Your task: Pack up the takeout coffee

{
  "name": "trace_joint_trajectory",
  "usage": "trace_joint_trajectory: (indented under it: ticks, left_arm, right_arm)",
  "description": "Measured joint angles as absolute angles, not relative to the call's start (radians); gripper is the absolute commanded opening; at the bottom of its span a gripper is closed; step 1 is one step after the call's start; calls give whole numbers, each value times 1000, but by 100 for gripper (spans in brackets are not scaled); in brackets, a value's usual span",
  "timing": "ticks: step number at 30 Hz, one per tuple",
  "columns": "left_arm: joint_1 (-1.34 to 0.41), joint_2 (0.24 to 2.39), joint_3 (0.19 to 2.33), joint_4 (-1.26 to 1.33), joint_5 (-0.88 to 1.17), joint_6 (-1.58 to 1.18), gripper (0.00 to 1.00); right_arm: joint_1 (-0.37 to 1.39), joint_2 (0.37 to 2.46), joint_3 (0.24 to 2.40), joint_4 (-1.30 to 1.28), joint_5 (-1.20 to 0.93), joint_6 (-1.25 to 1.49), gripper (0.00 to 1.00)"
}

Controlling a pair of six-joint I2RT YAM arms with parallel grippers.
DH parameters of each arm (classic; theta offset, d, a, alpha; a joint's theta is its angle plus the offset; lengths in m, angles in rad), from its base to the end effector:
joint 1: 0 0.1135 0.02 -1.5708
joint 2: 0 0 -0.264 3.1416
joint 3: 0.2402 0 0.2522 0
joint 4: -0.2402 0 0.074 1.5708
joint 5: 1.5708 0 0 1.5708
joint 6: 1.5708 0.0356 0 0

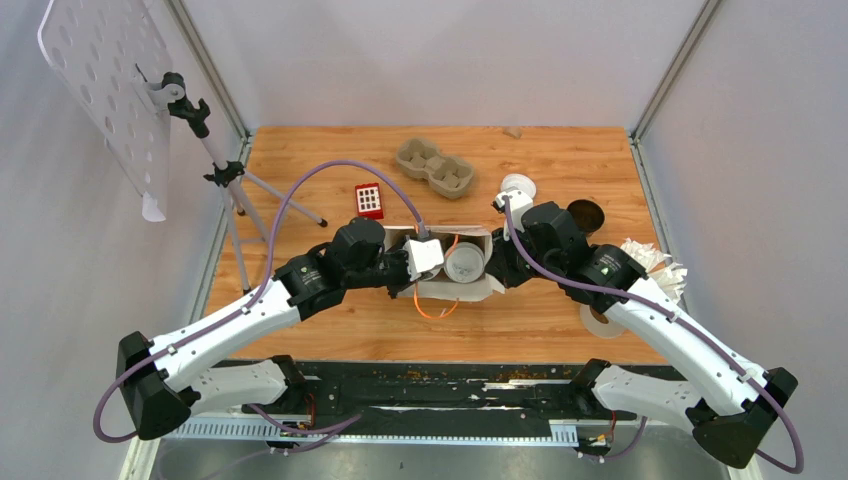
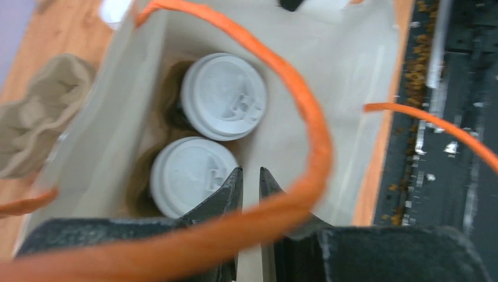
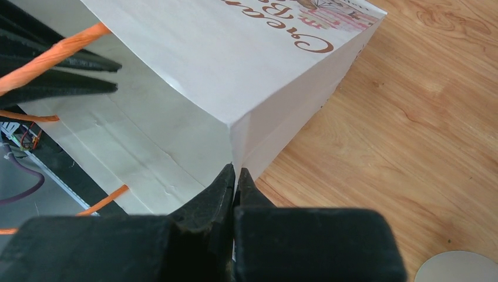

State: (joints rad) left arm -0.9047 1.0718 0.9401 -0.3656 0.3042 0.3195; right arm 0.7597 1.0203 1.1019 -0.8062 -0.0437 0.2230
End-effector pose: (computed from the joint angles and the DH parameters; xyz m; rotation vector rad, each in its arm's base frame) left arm 0.1395 -0.1947 0.3211 1.3658 1.6115 -0.6698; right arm 0.1463 0.1411 0.3456 -0.6477 2.2679 0.5465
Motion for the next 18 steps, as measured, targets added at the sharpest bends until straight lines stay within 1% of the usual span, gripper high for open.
trace_joint_trajectory:
  ticks: [4, 6, 18]
  left_arm:
    - [-907, 1076, 940, -347, 210, 400, 12]
    - [-907, 1093, 945, -353, 187, 436, 10]
    - [-908, 1212, 1075, -485, 177, 567, 8]
  right_arm:
    - [760, 1020, 1102, -806, -47, 219, 0]
    - [760, 1020, 1102, -806, -49, 218, 0]
    - [760, 1035, 1102, -805, -58, 196, 0]
